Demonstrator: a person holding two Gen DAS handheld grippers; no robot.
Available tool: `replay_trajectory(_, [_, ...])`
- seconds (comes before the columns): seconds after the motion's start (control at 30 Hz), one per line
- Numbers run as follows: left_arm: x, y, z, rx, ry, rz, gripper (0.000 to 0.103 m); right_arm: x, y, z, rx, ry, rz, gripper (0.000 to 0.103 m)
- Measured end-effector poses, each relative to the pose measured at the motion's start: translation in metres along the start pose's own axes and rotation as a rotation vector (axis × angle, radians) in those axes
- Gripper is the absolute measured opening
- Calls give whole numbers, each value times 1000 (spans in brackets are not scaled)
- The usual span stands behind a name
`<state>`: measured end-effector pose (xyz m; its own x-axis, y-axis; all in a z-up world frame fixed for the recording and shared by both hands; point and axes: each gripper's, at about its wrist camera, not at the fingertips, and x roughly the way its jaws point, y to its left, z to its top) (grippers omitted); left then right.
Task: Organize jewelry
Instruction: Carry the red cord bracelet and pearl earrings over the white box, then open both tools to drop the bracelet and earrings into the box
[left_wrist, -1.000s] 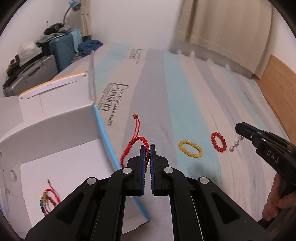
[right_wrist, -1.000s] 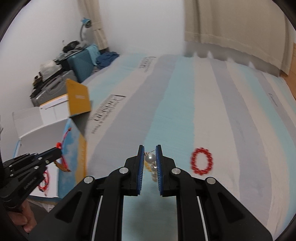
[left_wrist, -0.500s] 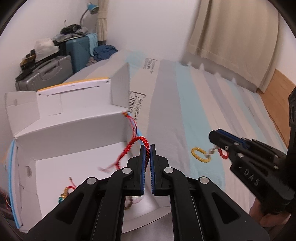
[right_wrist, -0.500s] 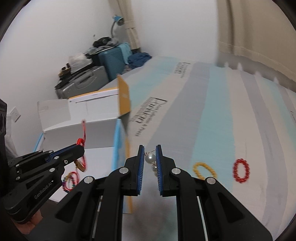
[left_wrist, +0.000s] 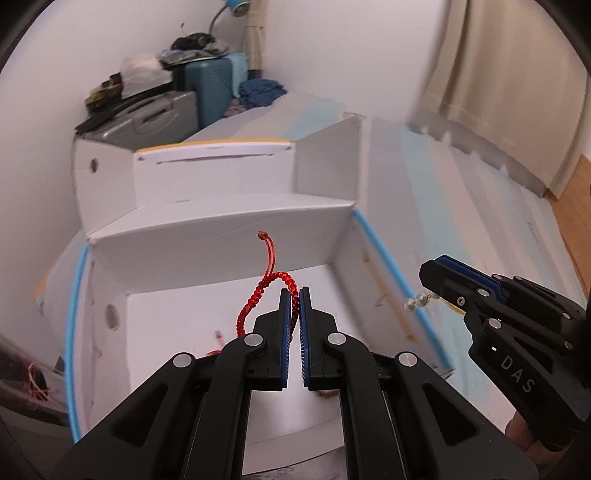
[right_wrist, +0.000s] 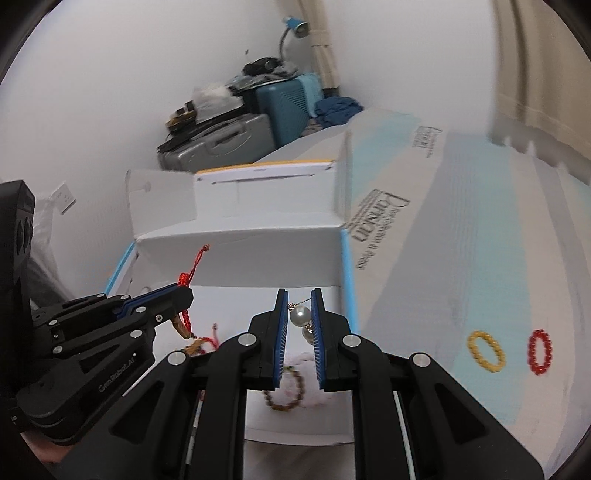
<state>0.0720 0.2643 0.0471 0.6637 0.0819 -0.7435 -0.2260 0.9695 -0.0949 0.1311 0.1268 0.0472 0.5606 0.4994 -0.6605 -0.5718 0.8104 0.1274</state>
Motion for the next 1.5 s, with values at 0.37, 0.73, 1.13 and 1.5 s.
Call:
replay_trajectory(0.37, [15, 47, -18, -41, 80, 115, 5, 55, 34, -11, -54, 123, 24, 12])
replay_trajectory(0.73, [45, 61, -41, -39, 190, 151, 7, 97, 43, -28, -63, 262, 15, 12])
replay_trajectory(1.13, [58, 70, -49, -52, 229, 155, 7, 116, 37, -40, -55, 326, -4, 12])
replay_trajectory(1.5, [54, 75, -47, -75, 216, 187, 36, 120, 40, -42, -48, 333, -16, 14])
